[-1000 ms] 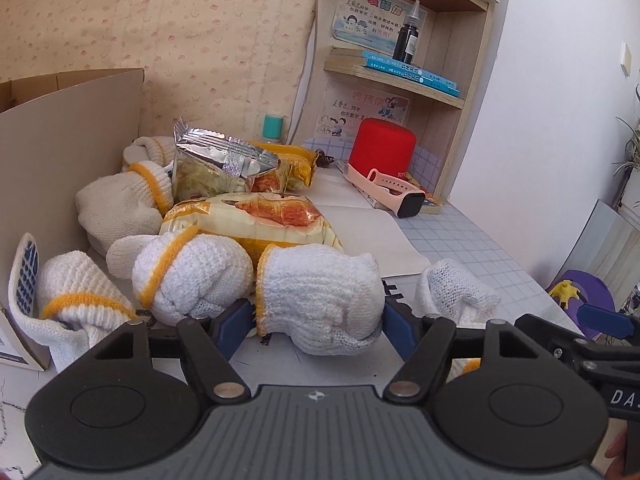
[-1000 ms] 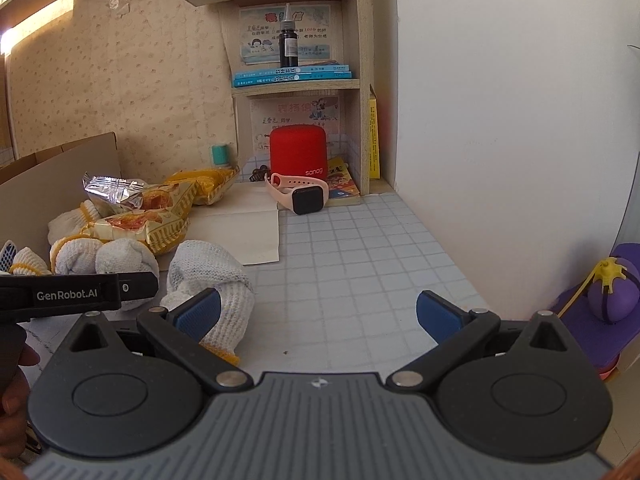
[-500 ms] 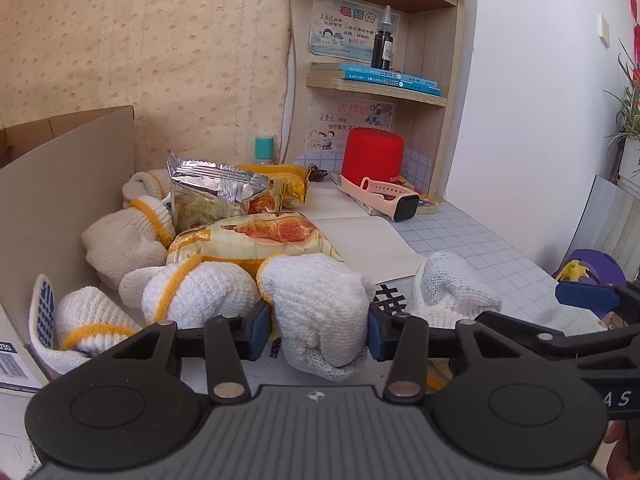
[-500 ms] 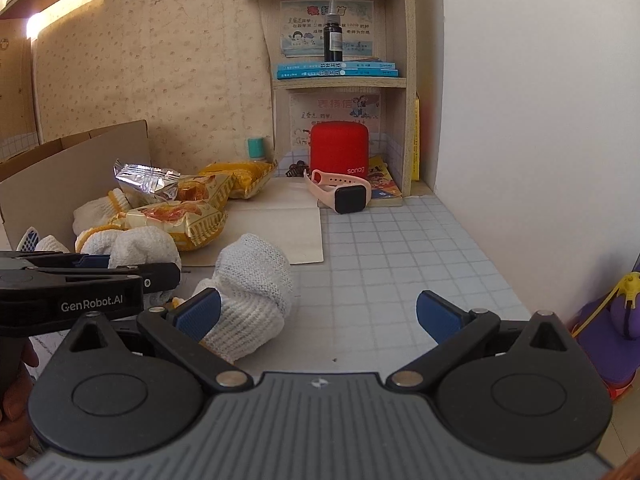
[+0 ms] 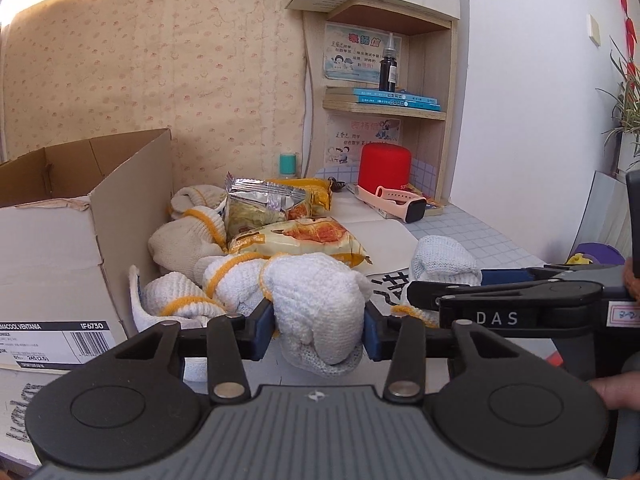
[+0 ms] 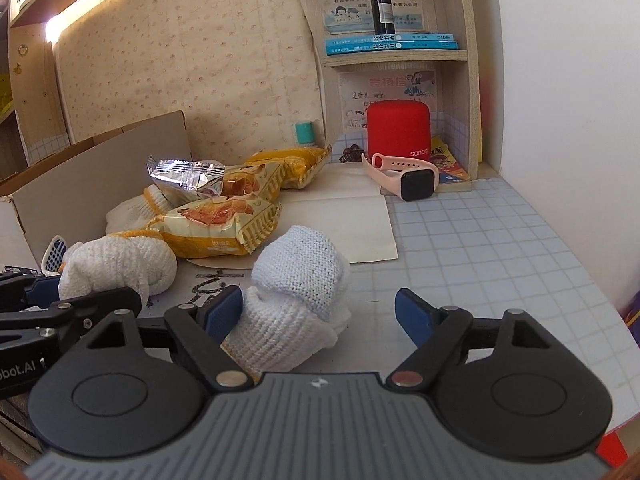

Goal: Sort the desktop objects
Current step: 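Grasp a white glove from the pile with the left tool while the right tool grasps a grey-white glove, then carry both held gloves up and over the open cardboard shoebox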

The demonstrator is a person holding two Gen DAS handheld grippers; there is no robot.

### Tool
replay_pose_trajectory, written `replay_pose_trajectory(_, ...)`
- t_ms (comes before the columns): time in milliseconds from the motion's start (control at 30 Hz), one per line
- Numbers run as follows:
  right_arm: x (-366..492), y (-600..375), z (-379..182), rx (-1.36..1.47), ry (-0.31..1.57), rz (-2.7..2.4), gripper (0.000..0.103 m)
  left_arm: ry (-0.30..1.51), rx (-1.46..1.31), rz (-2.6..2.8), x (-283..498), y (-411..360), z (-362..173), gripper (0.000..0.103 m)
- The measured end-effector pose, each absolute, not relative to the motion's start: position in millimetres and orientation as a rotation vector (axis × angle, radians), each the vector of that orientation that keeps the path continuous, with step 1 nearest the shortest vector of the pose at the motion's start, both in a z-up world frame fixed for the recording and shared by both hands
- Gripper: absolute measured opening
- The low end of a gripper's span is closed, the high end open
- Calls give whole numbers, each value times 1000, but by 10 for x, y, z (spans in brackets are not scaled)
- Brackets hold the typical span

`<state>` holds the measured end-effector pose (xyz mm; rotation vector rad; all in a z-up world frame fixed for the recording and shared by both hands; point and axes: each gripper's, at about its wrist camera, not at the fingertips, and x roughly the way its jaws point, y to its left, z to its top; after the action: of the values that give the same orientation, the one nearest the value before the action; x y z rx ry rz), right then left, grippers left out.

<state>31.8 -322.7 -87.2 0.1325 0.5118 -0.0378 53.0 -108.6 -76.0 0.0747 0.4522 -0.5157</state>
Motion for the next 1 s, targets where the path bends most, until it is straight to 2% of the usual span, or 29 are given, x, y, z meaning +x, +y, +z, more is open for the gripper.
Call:
replay_pose_trajectory(67,370,-3166,-887,112,530,-21,70,455,73,-507,528,-1049,-771,46)
replay_pose_trajectory(167,401,-3105,-905,112,532,10,48,459,64,-503,532,-999,-780,46)
replay_pose_trajectory(300,336,-3073,-868,118,521,-2,42,449,58,-495,503,-944,-756,46)
replay_pose_trajectory(1000,-6,-2756,-29,-7,429,-103,41,326,26,-413,226,-651,-91,46)
